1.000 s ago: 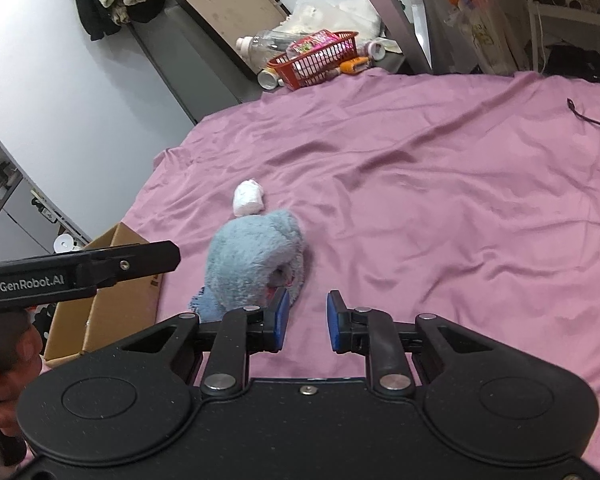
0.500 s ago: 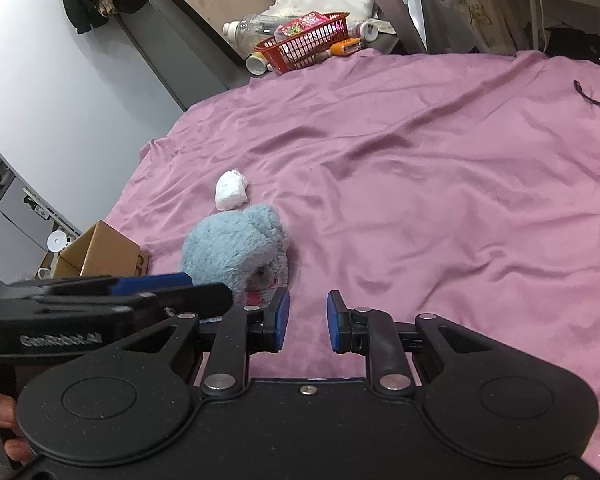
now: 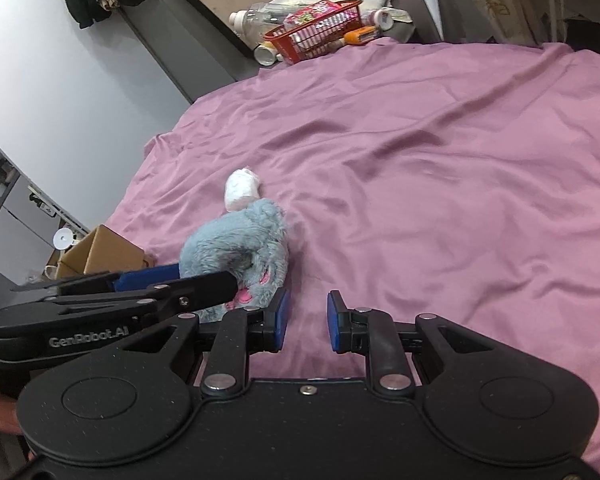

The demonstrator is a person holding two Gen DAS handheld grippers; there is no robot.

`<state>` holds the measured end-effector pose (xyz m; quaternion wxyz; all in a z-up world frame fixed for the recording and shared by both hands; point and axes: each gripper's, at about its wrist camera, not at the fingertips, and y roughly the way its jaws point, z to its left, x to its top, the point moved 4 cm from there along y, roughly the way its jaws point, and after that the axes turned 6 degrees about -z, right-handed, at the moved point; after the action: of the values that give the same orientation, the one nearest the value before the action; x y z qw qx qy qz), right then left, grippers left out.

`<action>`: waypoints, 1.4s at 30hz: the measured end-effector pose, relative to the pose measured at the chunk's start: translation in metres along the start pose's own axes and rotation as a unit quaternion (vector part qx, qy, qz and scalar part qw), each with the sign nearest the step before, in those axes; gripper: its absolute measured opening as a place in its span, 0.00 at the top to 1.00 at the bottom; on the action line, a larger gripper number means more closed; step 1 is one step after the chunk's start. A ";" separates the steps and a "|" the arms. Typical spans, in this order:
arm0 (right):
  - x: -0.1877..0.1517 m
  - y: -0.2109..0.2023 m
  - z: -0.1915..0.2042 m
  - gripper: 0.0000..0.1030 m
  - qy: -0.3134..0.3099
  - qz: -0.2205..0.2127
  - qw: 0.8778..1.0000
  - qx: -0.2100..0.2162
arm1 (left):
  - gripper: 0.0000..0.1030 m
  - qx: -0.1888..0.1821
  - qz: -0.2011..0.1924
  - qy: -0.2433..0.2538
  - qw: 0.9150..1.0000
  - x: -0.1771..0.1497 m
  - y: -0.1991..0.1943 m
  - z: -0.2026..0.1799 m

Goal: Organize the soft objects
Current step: 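Close both tools together on the grey-blue plush and lift it, then carry the grey-blue plush over the box and open both tools to drop it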

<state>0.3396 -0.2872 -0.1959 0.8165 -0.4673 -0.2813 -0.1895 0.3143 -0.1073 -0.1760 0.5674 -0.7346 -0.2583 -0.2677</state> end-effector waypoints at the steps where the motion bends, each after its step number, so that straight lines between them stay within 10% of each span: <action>1: 0.001 0.002 0.002 0.79 0.000 0.001 1.000 0.003 | 0.47 0.006 0.000 -0.008 1.000 0.001 0.002 0.005; 10: 0.013 0.025 0.022 0.78 0.023 0.003 0.999 0.029 | 0.68 0.010 0.005 -0.083 0.996 -0.002 0.005 0.040; 20: 0.014 0.054 0.027 0.84 0.053 0.042 0.997 0.038 | 0.71 -0.008 -0.004 -0.098 0.995 -0.006 0.002 0.046; 42: 0.047 -0.010 0.120 0.86 -0.046 -0.038 0.996 0.074 | 0.71 -0.031 -0.109 -0.118 0.987 0.017 -0.094 0.071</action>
<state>0.3361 -0.1902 -0.1113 0.8271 -0.4032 -0.3492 -0.1771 0.2694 -0.0165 -0.1144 0.4775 -0.7458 -0.3930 -0.2474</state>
